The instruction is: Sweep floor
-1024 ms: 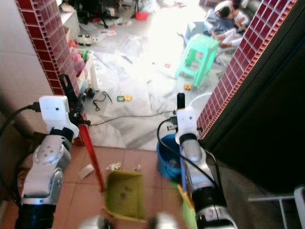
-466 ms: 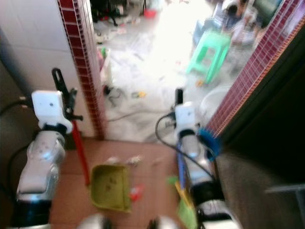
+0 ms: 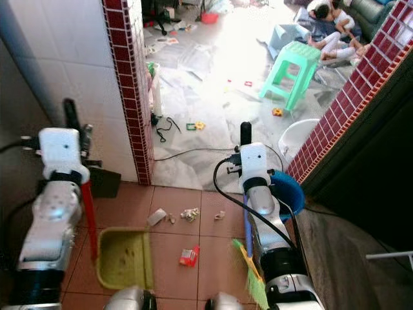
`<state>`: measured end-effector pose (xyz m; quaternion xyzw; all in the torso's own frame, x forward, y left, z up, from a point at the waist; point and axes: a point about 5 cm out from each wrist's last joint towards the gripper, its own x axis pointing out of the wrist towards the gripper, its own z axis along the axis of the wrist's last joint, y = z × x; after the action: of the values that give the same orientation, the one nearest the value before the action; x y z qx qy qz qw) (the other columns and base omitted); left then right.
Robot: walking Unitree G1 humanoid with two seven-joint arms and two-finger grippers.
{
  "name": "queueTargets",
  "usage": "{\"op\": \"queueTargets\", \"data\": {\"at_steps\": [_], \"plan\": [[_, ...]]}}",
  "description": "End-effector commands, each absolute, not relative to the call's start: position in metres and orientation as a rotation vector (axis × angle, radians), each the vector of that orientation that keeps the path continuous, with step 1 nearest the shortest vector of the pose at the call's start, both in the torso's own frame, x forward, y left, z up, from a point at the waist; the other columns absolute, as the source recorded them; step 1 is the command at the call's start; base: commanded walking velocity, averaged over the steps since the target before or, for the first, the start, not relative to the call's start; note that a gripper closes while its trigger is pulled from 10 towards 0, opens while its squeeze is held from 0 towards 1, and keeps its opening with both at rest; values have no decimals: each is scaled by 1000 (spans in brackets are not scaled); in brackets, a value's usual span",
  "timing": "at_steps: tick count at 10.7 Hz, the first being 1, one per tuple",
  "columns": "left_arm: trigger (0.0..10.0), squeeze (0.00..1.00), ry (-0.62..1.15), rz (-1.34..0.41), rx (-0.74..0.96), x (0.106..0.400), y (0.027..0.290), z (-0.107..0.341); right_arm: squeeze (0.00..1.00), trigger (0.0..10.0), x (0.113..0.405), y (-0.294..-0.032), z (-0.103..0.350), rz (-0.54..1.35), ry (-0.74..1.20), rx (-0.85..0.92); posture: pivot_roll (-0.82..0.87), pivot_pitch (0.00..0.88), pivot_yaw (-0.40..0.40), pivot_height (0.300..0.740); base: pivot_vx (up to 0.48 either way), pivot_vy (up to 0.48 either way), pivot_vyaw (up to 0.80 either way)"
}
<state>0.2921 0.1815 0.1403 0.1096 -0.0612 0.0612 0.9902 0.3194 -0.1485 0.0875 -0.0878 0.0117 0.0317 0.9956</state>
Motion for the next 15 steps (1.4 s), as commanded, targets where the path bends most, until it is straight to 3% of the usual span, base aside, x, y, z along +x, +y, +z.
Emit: {"op": "queueTargets", "data": {"at_steps": [1, 11, 15], "plan": [[10000, 0, -223, 97, 214, 299, 171, 158, 0, 10000, 323, -154, 97, 49, -12, -182, -2, 36, -72, 740, 0, 0, 0], [10000, 0, -149, 13, 172, 325, 117, 101, 0, 10000, 324, -152, 108, 18, -14, -126, -63, 70, -74, 740, 0, 0, 0], [10000, 0, -39, 29, 124, 331, 115, 79, 0, 10000, 332, -149, 111, -19, 56, 57, -66, 62, -81, 740, 0, 0, 0]]}}
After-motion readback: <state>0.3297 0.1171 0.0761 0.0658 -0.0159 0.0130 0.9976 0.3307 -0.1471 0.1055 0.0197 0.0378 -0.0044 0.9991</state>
